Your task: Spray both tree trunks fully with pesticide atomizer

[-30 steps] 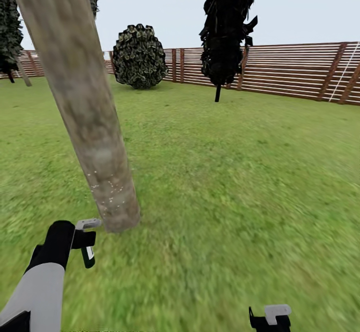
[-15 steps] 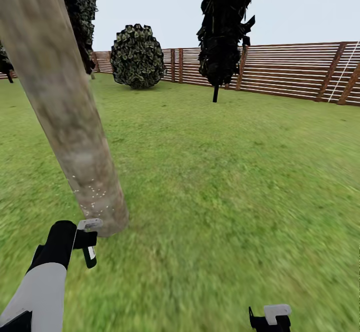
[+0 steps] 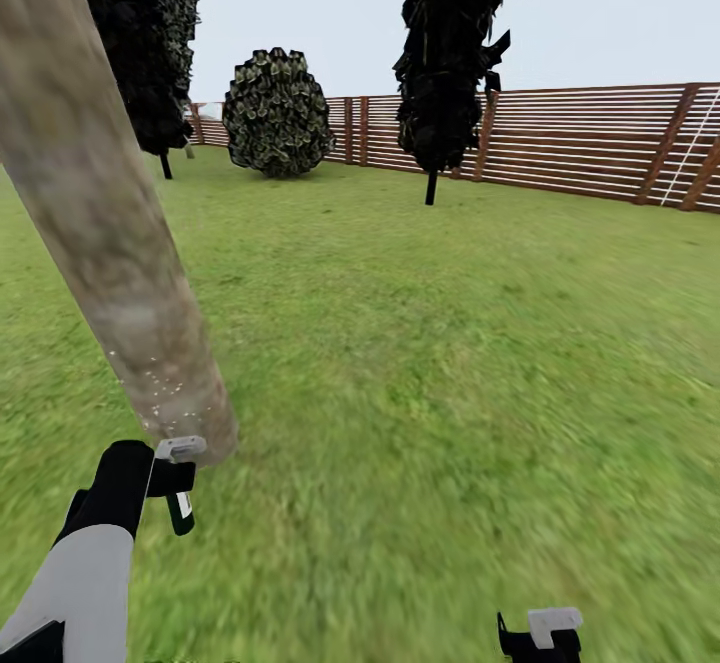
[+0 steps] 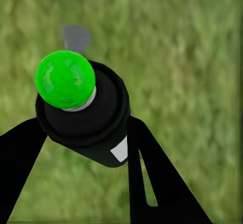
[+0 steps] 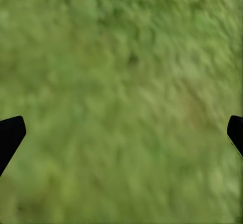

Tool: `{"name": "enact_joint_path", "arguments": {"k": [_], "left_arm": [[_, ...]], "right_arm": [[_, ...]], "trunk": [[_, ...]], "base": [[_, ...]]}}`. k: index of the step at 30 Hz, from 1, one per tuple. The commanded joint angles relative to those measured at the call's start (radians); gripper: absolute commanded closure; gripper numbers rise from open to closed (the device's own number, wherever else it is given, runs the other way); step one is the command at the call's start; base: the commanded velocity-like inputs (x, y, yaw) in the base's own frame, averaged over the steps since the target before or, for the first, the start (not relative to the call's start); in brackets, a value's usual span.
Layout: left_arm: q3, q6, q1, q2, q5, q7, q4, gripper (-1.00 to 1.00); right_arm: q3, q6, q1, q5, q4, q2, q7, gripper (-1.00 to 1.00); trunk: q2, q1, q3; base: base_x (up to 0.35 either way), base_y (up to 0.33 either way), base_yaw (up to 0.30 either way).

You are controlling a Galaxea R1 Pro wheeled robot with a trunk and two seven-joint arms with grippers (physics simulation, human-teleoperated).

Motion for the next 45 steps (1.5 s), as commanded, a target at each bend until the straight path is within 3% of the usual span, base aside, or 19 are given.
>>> {"name": "enact_joint_path", "arguments": {"k": [1,21,36,45], "left_arm": [[0.003,0.002,-0.001,-0.006,-0.011,-0.009,-0.001,1.00],[0.006,0.000,-0.001,-0.014,-0.011,-0.008,-0.006,1.00],[0.006,0.001,-0.001,-0.015,-0.010,-0.008,-0.004,1.00],[0.006,0.000,-0.001,-0.016,-0.010,-0.008,-0.003,1.00]], "right_arm": [[-0.004,-0.002,0.000,0.011,0.001,0.001,-0.006,-1.00],[-0.003,-0.002,0.000,0.011,0.001,0.001,-0.006,-1.00],[-0.005,-0.002,-0.001,0.009,0.001,-0.001,-0.006,-1.00],[-0.003,-0.002,0.000,0.011,0.001,0.001,-0.006,-1.00]], "trunk": [[0.000,0.000,-0.001],[0.000,0.000,-0.001],[0.000,0.000,-0.001],[0.000,0.000,-0.001]], "base": [[0.080,-0.275,0.248],[0.165,-0.247,0.272],[0.113,-0.259,0.021],[0.113,-0.262,0.235]]}}
